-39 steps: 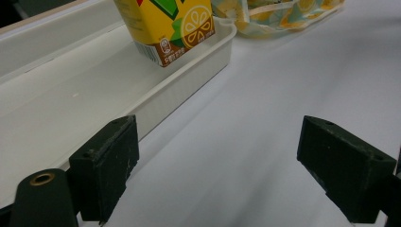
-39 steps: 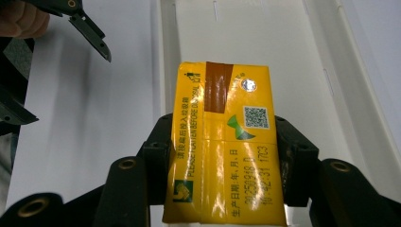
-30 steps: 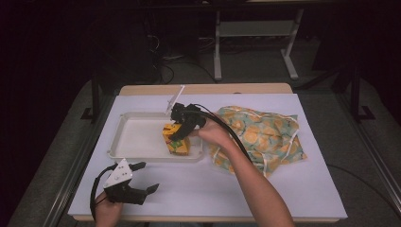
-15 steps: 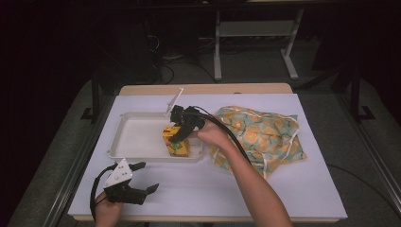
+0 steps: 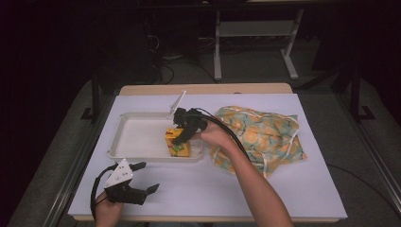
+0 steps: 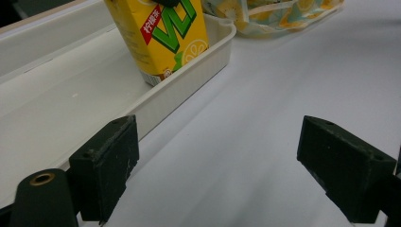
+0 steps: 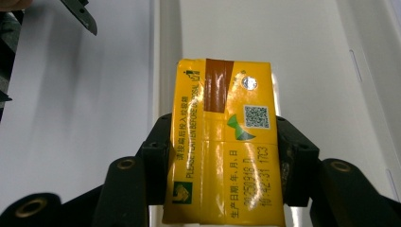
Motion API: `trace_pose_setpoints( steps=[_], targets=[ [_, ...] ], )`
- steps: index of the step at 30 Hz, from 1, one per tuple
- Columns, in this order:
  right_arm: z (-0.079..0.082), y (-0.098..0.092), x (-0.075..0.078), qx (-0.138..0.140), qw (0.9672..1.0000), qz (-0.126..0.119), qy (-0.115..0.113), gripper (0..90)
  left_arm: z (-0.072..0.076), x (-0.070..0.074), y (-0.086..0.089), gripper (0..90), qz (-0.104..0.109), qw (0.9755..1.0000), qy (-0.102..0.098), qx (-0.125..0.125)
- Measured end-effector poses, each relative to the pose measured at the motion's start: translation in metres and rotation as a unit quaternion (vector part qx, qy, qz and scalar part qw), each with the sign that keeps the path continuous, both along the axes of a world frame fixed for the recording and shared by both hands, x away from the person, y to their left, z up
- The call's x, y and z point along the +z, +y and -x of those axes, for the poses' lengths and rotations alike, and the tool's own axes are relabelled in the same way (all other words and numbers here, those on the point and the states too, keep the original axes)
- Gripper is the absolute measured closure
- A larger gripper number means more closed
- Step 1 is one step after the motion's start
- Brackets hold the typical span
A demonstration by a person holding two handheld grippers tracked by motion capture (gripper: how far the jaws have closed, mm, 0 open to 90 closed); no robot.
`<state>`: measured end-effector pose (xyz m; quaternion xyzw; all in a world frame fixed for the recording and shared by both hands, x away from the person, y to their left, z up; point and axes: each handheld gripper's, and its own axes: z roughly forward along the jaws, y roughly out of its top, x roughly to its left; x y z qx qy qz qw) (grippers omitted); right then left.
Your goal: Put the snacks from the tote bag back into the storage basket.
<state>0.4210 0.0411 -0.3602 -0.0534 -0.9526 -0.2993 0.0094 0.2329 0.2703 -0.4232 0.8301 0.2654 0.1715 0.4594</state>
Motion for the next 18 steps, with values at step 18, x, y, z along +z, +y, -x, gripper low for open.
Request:
trace_pose_setpoints(
  steps=[18],
  targets=[
    [0.0026, -0.0037, -0.0035, 0.001, 1.0000, -0.005, 0.000, 47.7, -0.0003, -0.0004, 0.0000, 13.3, -0.003, 1.0000, 0.000, -0.001]
  ],
)
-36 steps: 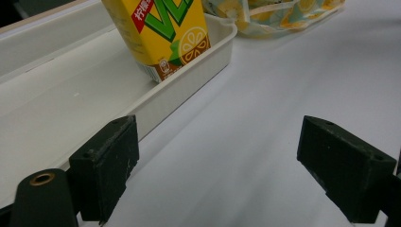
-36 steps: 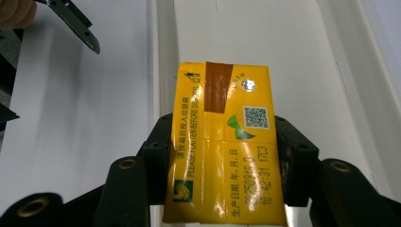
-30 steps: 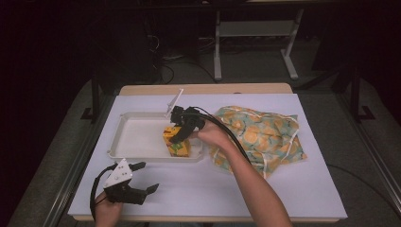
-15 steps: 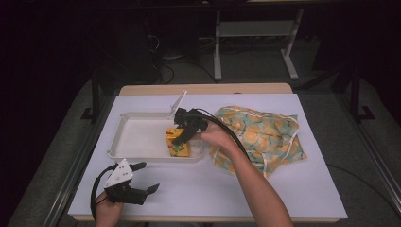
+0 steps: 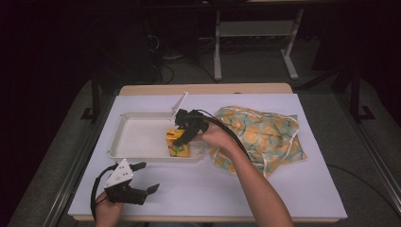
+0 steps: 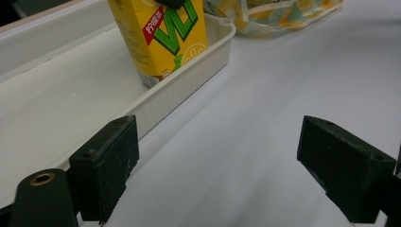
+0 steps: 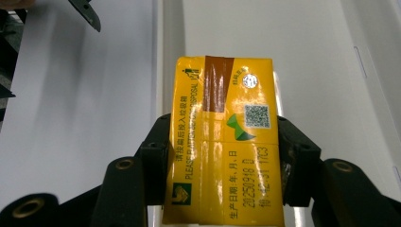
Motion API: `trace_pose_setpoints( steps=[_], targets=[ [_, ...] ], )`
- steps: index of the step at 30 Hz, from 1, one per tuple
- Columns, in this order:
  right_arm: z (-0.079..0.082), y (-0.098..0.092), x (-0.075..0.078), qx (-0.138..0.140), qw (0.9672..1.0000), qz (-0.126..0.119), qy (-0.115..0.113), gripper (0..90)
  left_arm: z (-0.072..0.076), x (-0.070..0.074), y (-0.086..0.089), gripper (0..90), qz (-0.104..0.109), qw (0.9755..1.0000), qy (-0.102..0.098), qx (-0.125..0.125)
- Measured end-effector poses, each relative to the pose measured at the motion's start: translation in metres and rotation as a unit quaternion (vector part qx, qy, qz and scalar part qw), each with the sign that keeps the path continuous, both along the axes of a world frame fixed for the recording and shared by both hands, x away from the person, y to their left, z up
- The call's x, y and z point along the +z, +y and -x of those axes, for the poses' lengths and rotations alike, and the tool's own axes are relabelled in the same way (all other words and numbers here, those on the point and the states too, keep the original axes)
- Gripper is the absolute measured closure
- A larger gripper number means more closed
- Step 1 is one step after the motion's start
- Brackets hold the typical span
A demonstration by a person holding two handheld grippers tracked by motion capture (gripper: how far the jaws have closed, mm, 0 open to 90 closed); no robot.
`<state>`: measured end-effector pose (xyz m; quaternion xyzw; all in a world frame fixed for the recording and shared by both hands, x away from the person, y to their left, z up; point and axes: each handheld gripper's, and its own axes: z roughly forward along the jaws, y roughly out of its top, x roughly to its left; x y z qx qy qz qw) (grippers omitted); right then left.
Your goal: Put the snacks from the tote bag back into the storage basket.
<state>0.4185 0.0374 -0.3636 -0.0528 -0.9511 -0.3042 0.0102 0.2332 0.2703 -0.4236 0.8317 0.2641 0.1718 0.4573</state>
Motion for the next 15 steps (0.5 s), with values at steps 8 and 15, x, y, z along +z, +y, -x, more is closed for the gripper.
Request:
trace_pose_setpoints(
  steps=[8, 15],
  targets=[
    [0.0020, 0.0007, 0.0004, 0.001, 1.0000, 0.001, 0.004, 47.2, -0.0001, 0.0001, -0.0009, 13.3, -0.002, 1.0000, 0.001, -0.001],
    [0.0049, 0.0022, 0.0012, 0.002, 1.0000, 0.009, 0.001, 45.7, -0.0003, -0.0003, -0.0014, 13.3, -0.001, 1.0000, 0.000, -0.002]
  ],
)
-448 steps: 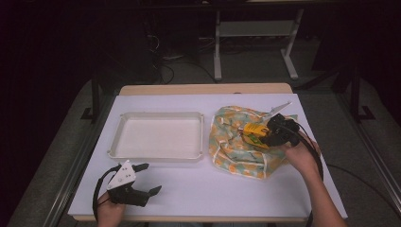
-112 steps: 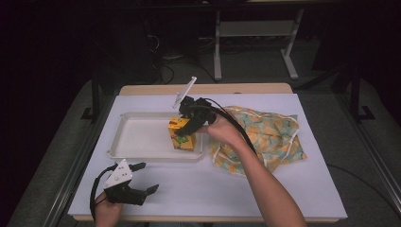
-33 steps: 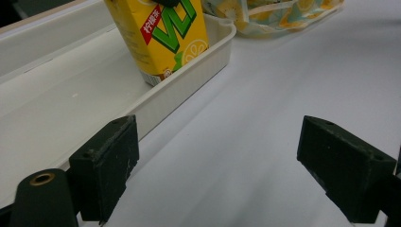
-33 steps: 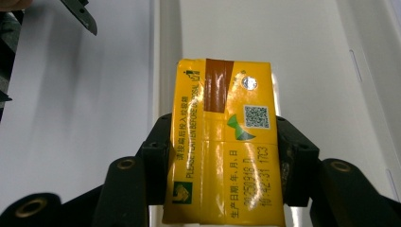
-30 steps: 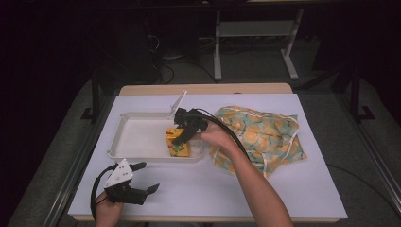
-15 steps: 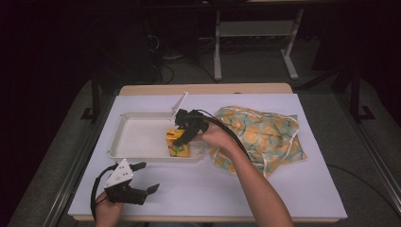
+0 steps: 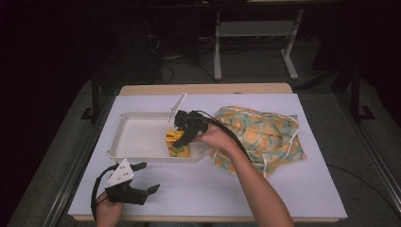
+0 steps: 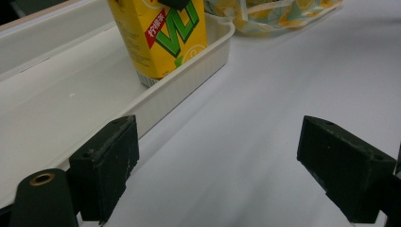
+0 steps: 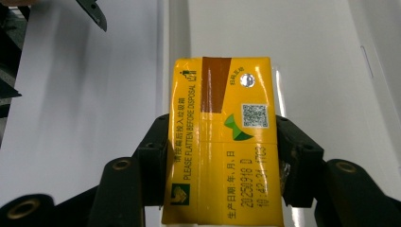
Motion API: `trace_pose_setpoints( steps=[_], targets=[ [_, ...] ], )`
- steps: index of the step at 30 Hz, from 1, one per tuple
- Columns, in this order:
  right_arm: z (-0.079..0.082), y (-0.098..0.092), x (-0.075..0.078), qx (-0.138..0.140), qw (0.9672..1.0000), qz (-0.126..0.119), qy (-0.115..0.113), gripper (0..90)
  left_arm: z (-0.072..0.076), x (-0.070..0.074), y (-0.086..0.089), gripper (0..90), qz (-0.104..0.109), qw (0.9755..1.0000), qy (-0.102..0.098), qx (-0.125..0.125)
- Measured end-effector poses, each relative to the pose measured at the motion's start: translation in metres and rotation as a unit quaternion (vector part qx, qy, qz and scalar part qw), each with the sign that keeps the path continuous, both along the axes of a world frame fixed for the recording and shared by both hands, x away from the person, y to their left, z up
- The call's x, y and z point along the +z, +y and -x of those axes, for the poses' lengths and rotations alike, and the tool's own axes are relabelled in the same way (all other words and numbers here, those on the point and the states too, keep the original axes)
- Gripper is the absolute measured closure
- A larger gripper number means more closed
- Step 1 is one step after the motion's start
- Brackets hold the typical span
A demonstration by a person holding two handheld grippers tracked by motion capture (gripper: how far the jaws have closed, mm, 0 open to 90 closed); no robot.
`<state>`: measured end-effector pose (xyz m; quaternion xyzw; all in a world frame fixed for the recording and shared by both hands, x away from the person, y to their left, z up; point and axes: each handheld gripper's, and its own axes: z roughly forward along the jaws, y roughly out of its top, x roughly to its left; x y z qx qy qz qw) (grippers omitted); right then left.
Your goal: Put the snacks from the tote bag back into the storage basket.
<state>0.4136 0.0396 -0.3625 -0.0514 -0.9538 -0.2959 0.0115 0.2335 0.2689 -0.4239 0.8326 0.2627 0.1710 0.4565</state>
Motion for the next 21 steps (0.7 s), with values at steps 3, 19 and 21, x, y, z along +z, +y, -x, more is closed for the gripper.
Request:
trace_pose_setpoints(
  steps=[3, 19, 21],
  targets=[
    [0.0010, 0.0008, -0.0007, 0.003, 1.0000, 0.002, 0.001, 44.3, -0.0001, -0.0002, -0.0003, 13.3, 0.000, 1.0000, 0.001, 0.000],
    [0.0057, 0.0010, -0.0005, 0.000, 1.0000, 0.002, -0.004, 43.0, -0.0010, 0.0002, 0.0008, 13.3, -0.008, 0.9999, 0.000, 0.006],
    [0.0060, 0.0007, -0.0001, -0.003, 1.0000, -0.001, -0.002, 40.3, -0.0010, 0.0001, 0.0007, 13.3, -0.008, 0.9999, 0.000, 0.006]
  ],
)
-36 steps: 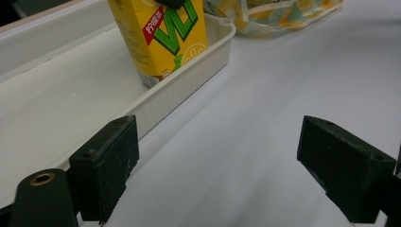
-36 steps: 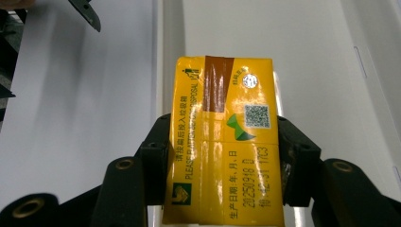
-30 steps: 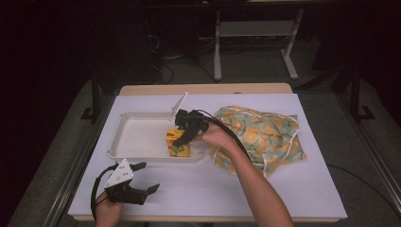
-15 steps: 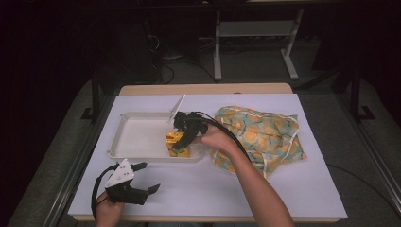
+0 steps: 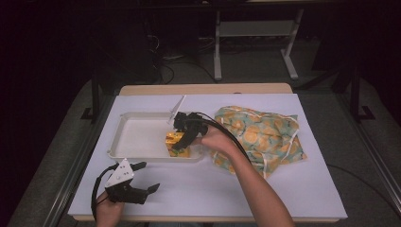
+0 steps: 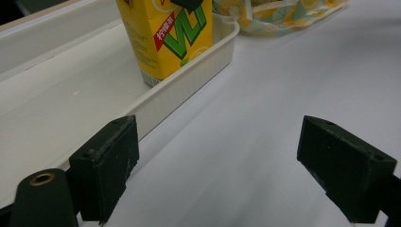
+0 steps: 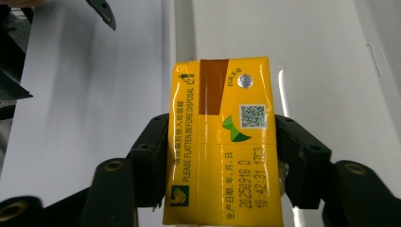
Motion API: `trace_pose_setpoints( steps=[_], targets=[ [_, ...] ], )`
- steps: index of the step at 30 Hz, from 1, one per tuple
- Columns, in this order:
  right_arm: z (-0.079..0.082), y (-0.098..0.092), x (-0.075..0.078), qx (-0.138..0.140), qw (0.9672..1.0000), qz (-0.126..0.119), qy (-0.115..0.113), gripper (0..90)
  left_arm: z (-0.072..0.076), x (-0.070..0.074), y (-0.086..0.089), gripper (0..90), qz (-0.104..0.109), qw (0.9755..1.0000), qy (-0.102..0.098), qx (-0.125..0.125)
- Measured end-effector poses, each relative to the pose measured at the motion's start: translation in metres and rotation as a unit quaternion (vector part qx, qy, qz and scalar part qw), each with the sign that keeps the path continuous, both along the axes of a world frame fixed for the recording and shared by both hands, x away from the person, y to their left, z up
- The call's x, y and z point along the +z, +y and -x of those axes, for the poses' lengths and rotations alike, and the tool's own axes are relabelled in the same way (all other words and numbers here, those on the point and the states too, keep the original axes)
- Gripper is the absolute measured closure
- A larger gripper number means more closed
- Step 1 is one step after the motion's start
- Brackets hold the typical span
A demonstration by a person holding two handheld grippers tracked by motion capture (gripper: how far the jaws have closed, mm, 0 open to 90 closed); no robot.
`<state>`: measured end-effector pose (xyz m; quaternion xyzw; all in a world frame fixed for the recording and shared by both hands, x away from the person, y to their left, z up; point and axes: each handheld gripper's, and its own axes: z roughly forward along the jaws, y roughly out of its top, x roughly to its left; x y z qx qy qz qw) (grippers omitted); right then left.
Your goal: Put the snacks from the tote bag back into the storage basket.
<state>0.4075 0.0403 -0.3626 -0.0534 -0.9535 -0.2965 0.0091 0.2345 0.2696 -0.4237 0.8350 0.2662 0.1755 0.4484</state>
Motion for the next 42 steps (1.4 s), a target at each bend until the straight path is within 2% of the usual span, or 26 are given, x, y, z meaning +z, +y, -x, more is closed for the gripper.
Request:
trace_pose_setpoints(
  steps=[17, 27, 31, 39, 42],
  targets=[
    [0.007, -0.008, 0.013, -0.013, 0.9998, -0.016, -0.010, 33.6, 0.000, 0.000, 0.001, 13.3, 0.005, 1.0000, 0.001, 0.005],
    [0.012, -0.023, 0.026, -0.032, 0.9990, -0.028, -0.015, 30.5, 0.000, -0.001, 0.001, 13.3, 0.005, 1.0000, 0.000, 0.006],
    [0.014, -0.031, 0.032, -0.040, 0.9982, -0.040, -0.016, 29.9, 0.000, 0.000, 0.002, 13.3, 0.001, 1.0000, -0.001, 0.005],
    [0.016, -0.043, 0.037, -0.052, 0.9971, -0.053, -0.017, 29.1, 0.000, -0.001, 0.002, 13.3, 0.002, 1.0000, -0.001, 0.005],
    [0.016, -0.048, 0.039, -0.055, 0.9967, -0.055, -0.024, 29.1, 0.000, -0.001, 0.002, 13.2, 0.001, 1.0000, -0.002, 0.005]
  ],
)
